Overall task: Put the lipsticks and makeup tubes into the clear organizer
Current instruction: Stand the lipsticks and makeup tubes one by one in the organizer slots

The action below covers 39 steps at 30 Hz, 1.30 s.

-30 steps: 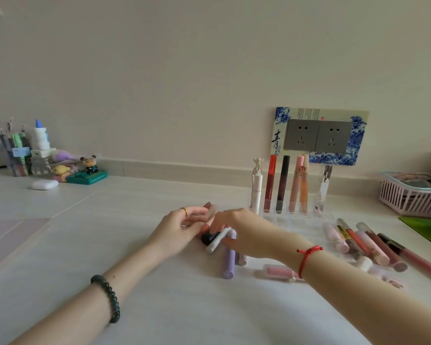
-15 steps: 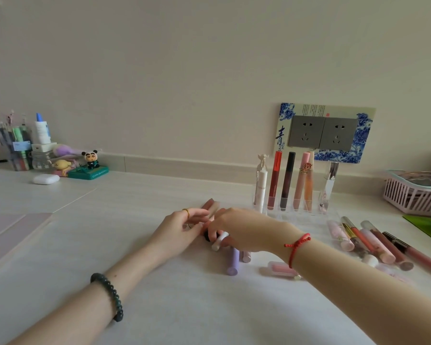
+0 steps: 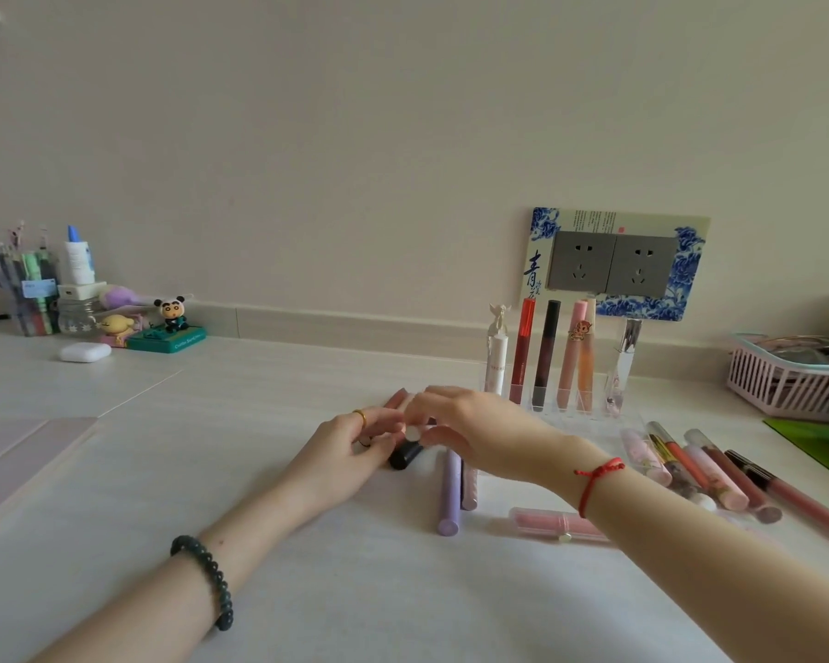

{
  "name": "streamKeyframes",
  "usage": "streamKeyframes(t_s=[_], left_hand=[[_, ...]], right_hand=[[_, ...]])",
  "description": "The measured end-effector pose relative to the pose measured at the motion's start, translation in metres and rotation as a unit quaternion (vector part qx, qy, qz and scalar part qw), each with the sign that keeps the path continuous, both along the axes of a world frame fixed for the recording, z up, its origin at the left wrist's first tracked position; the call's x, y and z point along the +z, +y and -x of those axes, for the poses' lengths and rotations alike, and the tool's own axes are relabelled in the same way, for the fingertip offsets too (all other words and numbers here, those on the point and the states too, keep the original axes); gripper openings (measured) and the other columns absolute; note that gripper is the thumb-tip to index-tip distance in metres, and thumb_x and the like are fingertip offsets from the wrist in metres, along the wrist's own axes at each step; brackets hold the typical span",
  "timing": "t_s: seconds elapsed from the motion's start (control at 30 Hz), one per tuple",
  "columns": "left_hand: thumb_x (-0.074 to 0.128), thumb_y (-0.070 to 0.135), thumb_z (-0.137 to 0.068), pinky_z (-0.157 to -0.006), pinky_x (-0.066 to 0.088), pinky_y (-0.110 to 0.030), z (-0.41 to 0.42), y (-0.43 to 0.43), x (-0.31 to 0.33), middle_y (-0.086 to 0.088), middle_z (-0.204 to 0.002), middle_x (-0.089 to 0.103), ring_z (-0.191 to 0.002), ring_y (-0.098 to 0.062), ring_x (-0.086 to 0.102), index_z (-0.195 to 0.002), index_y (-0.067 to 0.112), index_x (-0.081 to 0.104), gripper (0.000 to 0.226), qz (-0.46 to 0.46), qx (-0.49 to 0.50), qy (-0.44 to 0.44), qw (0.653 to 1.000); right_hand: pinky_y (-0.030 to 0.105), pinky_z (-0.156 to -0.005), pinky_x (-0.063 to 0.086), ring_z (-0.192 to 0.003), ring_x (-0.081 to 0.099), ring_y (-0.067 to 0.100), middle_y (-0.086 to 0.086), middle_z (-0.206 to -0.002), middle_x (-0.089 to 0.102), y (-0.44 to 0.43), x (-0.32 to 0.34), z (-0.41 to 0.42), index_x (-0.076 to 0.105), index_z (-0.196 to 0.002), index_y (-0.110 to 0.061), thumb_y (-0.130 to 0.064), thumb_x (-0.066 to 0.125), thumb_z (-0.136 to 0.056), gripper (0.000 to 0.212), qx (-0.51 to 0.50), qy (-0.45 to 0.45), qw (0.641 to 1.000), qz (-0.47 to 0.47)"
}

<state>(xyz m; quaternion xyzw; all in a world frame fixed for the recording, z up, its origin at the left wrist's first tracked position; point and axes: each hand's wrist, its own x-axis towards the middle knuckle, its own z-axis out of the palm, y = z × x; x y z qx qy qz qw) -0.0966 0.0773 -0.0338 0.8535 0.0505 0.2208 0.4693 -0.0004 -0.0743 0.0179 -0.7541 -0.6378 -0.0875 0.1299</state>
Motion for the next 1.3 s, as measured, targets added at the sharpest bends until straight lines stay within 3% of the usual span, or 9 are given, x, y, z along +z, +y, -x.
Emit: streamKeyframes(t_s=[0.07, 0.17, 0.23, 0.33, 0.47, 0.57, 0.73, 1.07, 1.3], left_hand=[[0.055, 0.032, -0.088, -0.1, 0.04, -0.02, 0.0, -0.004, 0.004, 0.013, -0.12, 0.061, -0.11, 0.005, 0.054, -0.11, 0.028, 0.06, 0.023, 0.021, 0.002, -0.022, 1.0], [0.053, 0.026, -0.09, -0.1, 0.041, -0.024, -0.003, -0.012, 0.012, 0.011, -0.113, 0.065, -0.109, 0.002, 0.056, -0.113, 0.025, 0.059, 0.024, 0.021, 0.002, -0.05, 0.999], [0.055, 0.022, -0.089, -0.095, 0.043, -0.022, -0.006, -0.02, 0.02, 0.007, -0.104, 0.069, -0.103, 0.001, 0.06, -0.111, 0.024, 0.059, 0.022, 0.019, -0.017, -0.064, 0.998], [0.057, 0.016, -0.087, -0.083, 0.047, -0.015, -0.014, -0.035, 0.034, -0.002, -0.089, 0.072, -0.087, -0.007, 0.066, -0.097, 0.029, 0.06, 0.017, 0.019, -0.025, -0.094, 0.995], [0.061, 0.017, -0.085, -0.071, 0.051, -0.014, -0.031, -0.05, 0.049, 0.006, -0.071, 0.068, -0.075, -0.006, 0.066, -0.089, 0.026, 0.063, 0.01, 0.0, 0.0, -0.11, 0.994], [0.06, 0.018, -0.086, -0.073, 0.051, -0.013, -0.044, -0.061, 0.06, 0.008, -0.077, 0.069, -0.078, 0.001, 0.063, -0.089, 0.027, 0.063, 0.009, -0.015, -0.004, -0.113, 0.993], [0.058, 0.018, -0.087, -0.082, 0.051, -0.019, -0.065, -0.077, 0.074, 0.007, -0.09, 0.067, -0.088, -0.006, 0.062, -0.096, 0.019, 0.063, 0.01, -0.038, -0.017, -0.119, 0.992], [0.062, 0.015, -0.084, -0.068, 0.046, -0.003, -0.088, -0.091, 0.068, 0.018, -0.077, 0.063, -0.075, 0.003, 0.062, -0.079, 0.034, 0.058, 0.019, 0.006, 0.003, -0.163, 0.987], [0.058, 0.01, -0.085, -0.072, 0.046, -0.002, -0.096, -0.091, 0.061, 0.007, -0.089, 0.068, -0.086, -0.005, 0.064, -0.097, 0.024, 0.064, 0.019, 0.033, 0.013, -0.157, 0.987]], right_hand=[[0.027, -0.071, 0.045, -0.083, 0.053, 0.012, 0.0, -0.103, 0.06, -0.006, 0.002, -0.002, 0.052, -0.112, -0.013, -0.018, 0.047, -0.094, 0.02, -0.011, 0.039, 0.998, -0.052], [0.031, -0.079, 0.052, -0.088, 0.062, 0.017, -0.003, -0.094, 0.061, -0.014, 0.008, -0.006, 0.051, -0.109, -0.011, -0.016, 0.046, -0.093, 0.017, -0.022, 0.111, 0.984, -0.134], [0.023, -0.077, 0.052, -0.083, 0.061, 0.012, -0.01, -0.087, 0.057, -0.018, 0.014, -0.008, 0.051, -0.107, -0.01, -0.013, 0.047, -0.093, 0.015, -0.025, 0.155, 0.97, -0.186], [0.022, -0.073, 0.053, -0.078, 0.061, 0.012, -0.012, -0.083, 0.057, -0.025, 0.025, -0.012, 0.048, -0.101, -0.016, -0.012, 0.048, -0.092, 0.01, -0.028, 0.207, 0.948, -0.24], [0.027, -0.07, 0.055, -0.075, 0.063, 0.013, -0.007, -0.082, 0.061, -0.035, 0.038, -0.02, 0.047, -0.099, -0.015, -0.013, 0.049, -0.091, 0.008, -0.03, 0.251, 0.924, -0.287], [0.027, -0.067, 0.057, -0.072, 0.064, 0.011, -0.004, -0.083, 0.063, -0.044, 0.046, -0.028, 0.048, -0.099, -0.016, -0.014, 0.05, -0.091, 0.009, -0.043, 0.25, 0.916, -0.311], [0.028, -0.065, 0.058, -0.071, 0.064, 0.013, -0.004, -0.079, 0.063, -0.059, 0.054, -0.038, 0.049, -0.101, -0.019, -0.013, 0.054, -0.089, 0.014, -0.061, 0.256, 0.901, -0.345], [0.042, -0.075, 0.057, -0.076, 0.065, 0.015, -0.006, -0.083, 0.061, -0.06, 0.035, -0.062, 0.057, -0.101, -0.021, -0.013, 0.063, -0.084, 0.02, -0.117, 0.252, 0.887, -0.369], [0.048, -0.074, 0.056, -0.08, 0.067, 0.027, 0.008, -0.088, 0.064, -0.046, 0.016, -0.078, 0.059, -0.101, -0.022, -0.011, 0.065, -0.082, 0.023, -0.144, 0.299, 0.846, -0.418]])
